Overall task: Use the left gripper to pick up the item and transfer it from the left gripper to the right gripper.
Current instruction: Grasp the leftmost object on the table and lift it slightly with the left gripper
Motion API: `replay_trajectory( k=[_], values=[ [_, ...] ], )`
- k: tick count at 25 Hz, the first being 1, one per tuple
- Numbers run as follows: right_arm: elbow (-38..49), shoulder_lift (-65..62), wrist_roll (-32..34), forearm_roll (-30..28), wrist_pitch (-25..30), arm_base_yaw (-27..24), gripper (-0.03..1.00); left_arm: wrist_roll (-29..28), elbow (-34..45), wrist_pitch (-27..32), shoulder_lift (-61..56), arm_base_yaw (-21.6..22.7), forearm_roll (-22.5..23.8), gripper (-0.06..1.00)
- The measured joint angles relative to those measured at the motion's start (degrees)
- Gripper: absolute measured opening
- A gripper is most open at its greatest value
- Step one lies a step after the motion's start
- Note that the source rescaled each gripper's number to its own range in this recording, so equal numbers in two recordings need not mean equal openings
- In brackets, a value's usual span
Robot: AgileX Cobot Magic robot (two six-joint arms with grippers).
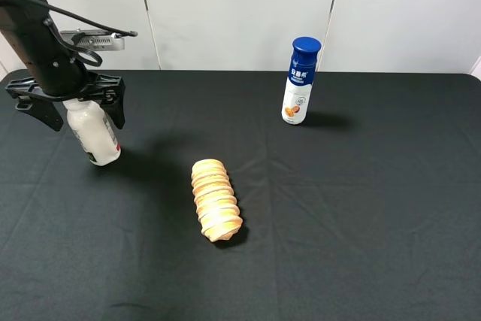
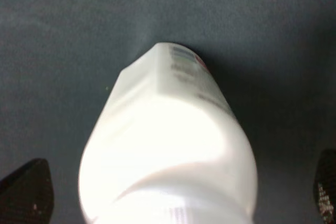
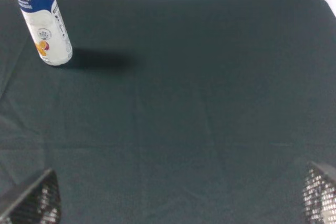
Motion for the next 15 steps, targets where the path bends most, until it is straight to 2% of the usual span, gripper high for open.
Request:
replay_trajectory(
  k=[4,6,8,9,11,13,15],
  values=[
    [0.00,0.00,0.00,0.00,0.00,0.00,1.00,1.07,0.00,-1.50,0.30,-0.52,0.25,0.98],
    [0.00,0.00,0.00,0.00,0.00,0.00,1.00,1.40,0.00,-1.97,0.30,-0.64,0.35,0.88],
    [0.00,0.00,0.00,0.00,0.00,0.00,1.00,1.61,0.00,-2.40,0.30,-0.64,0.42,0.73],
    [0.00,0.00,0.00,0.00,0.00,0.00,1.00,1.68,0.00,-2.59,0.30,-0.64,0.42,0.61],
    [0.00,0.00,0.00,0.00,0.00,0.00,1.00,1.83,0.00,-2.79,0.30,-0.64,0.63,0.35],
    [0.00,0.00,0.00,0.00,0.00,0.00,1.00,1.89,0.00,-2.79,0.30,-0.64,0.99,0.00],
    [0.00,0.00,0.00,0.00,0.00,0.00,1.00,1.96,0.00,-2.79,0.30,-0.64,0.93,0.02]
  ],
)
